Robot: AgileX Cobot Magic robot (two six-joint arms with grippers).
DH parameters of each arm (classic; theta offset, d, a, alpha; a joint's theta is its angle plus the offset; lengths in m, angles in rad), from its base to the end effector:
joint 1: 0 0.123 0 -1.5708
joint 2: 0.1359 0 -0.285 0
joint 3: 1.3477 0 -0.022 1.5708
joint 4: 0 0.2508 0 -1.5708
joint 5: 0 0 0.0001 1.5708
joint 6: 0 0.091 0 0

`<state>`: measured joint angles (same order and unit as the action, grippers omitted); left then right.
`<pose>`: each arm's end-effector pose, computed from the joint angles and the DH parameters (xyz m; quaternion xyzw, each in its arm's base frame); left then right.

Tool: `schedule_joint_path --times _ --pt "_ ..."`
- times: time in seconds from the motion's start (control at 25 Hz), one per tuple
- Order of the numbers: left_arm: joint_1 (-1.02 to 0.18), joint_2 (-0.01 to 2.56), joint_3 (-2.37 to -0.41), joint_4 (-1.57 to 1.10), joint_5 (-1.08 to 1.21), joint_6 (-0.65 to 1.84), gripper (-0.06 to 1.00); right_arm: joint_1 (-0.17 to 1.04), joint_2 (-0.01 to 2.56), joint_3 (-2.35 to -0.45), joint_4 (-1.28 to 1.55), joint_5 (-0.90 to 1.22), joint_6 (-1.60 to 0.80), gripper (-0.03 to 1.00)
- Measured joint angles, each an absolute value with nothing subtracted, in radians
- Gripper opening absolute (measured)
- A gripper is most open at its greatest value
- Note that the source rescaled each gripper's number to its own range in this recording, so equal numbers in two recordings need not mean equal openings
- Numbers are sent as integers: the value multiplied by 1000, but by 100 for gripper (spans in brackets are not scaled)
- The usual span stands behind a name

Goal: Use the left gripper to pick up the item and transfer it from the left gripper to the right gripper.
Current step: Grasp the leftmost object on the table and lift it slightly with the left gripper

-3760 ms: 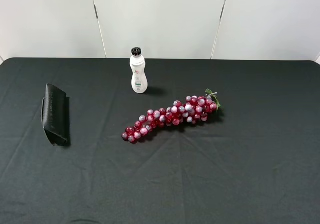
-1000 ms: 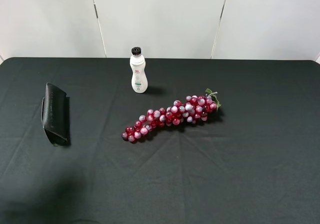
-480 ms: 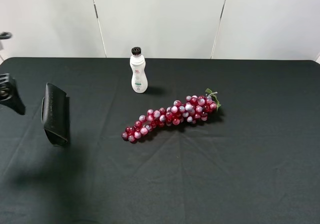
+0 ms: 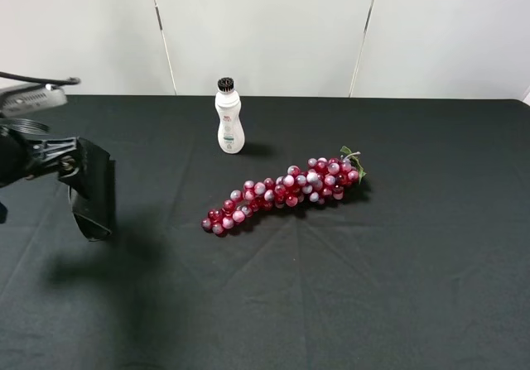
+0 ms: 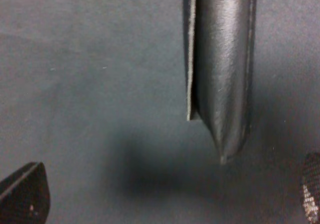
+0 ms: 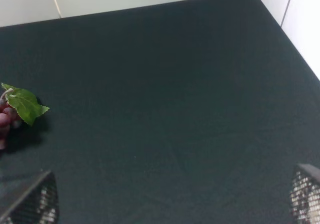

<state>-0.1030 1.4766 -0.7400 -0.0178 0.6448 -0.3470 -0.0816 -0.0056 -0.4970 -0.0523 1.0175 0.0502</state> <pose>0.2483 -0.0266 0.1861 -0.1268 0.9823 -0.0369 0.1330 -0.0040 -0.0037 0.2801 0.0558 0.8389 -0.0346 0.5403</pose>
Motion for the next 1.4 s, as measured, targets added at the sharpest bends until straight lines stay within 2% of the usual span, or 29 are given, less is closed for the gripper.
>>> schedule_joint_path --times 0.68,1.16,1.4 --pt "-190 1736 -741 -21 433 -445 100 -82 -6 -497 -52 1017 50 100" --pt "-197 1748 -741 -21 357 -500 100 -82 -6 -497 -52 1016 50 100" --pt "-197 1748 -741 -21 385 -507 95 -82 -6 -497 -52 1017 50 100"
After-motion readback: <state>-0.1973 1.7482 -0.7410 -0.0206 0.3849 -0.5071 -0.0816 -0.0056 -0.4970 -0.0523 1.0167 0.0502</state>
